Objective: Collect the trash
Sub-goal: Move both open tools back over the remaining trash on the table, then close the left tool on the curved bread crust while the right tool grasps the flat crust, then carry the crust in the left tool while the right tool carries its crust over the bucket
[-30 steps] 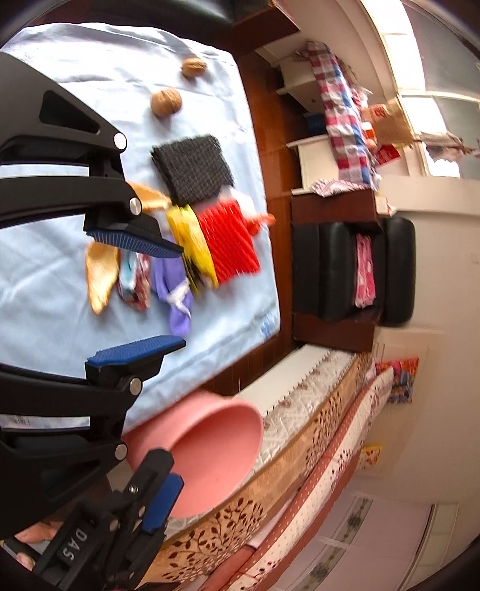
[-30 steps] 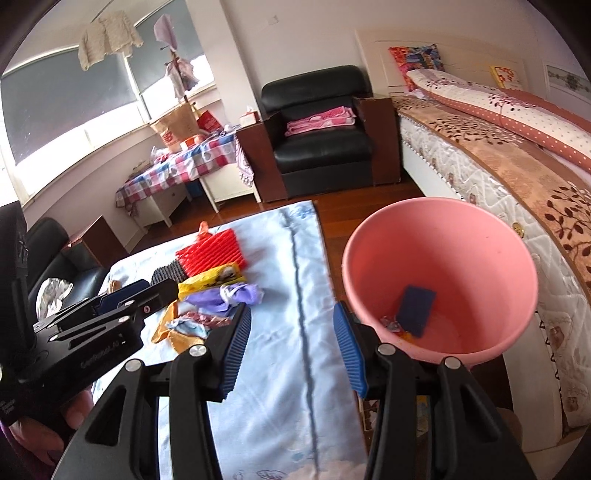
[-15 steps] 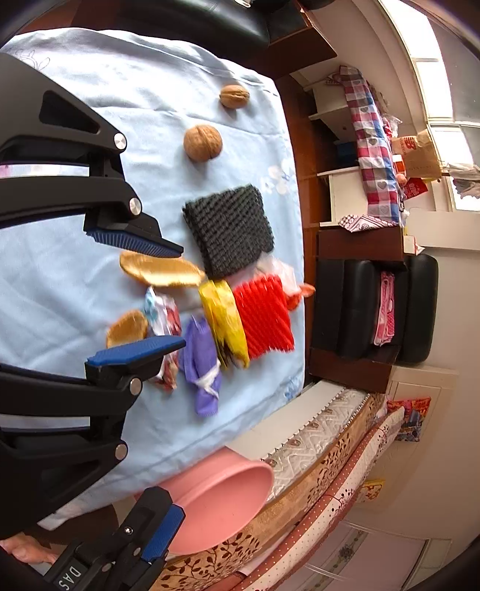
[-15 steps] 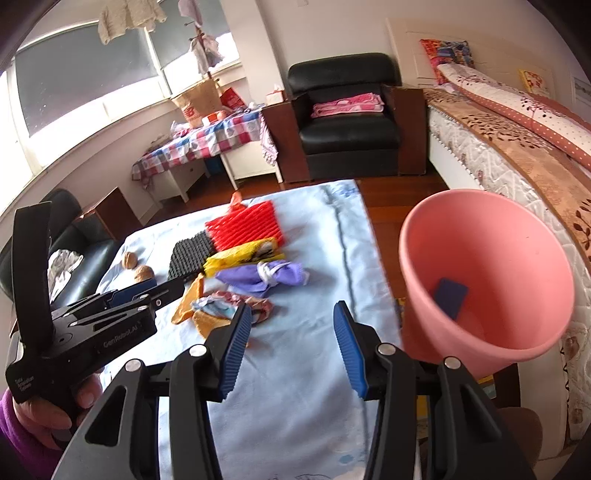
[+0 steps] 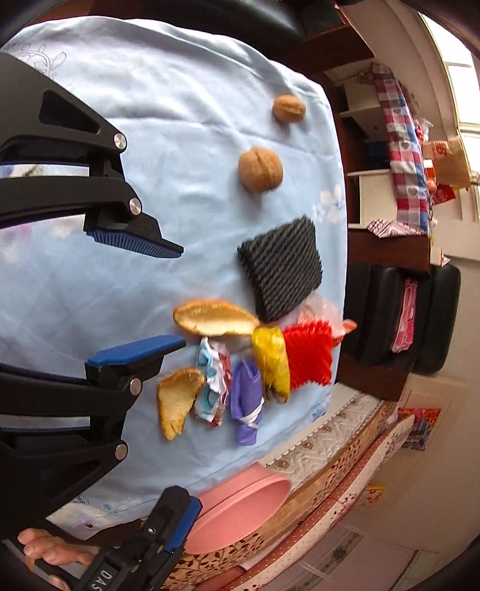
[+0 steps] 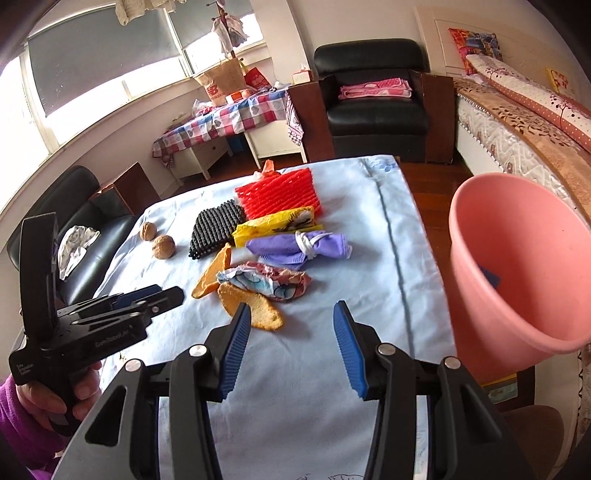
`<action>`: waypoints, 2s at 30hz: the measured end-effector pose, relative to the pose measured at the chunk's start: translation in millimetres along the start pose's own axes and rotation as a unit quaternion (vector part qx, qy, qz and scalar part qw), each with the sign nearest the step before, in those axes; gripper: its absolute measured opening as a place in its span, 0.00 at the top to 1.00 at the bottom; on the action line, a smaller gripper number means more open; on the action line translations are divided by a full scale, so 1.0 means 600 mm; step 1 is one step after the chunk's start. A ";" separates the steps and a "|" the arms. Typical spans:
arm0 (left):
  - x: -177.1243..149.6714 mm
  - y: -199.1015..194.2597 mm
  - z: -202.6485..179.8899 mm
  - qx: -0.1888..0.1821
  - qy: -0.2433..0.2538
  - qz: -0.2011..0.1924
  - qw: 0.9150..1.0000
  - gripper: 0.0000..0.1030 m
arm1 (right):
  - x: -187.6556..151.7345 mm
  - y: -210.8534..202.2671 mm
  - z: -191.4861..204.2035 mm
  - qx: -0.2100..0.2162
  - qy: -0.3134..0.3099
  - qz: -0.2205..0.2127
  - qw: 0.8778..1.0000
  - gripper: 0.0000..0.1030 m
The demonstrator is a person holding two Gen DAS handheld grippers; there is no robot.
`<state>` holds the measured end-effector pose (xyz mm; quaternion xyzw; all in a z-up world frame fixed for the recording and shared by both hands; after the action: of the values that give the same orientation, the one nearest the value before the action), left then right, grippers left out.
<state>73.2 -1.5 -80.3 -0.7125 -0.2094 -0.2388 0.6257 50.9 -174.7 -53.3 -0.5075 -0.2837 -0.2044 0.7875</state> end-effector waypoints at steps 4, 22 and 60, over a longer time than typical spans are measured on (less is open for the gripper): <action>0.006 0.023 -0.018 0.008 0.010 0.007 1.000 0.58 | -0.006 0.004 -0.003 0.003 0.002 0.005 1.000 0.55; 0.024 0.066 -0.040 0.013 0.012 0.021 1.000 0.83 | -0.015 0.031 0.003 0.020 -0.003 0.037 0.999 0.55; 0.048 -0.044 -0.041 -0.009 -0.001 -0.044 0.999 0.85 | 0.043 -0.026 0.040 0.024 -0.022 -0.030 0.999 0.95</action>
<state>78.7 -22.6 -39.1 -0.7084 -0.2391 -0.2677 0.6077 55.2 -159.8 -17.9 -0.4841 -0.3208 -0.2098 0.7866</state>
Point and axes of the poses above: each gripper's, at about its wrist camera, not at the fingertips, and y roughly the way its jaws point, z to its left, x to its top, the point moved 4 cm from there along y, roughly the way its jaws point, and after that the axes turned 3 degrees about x, right-handed, at the moved point
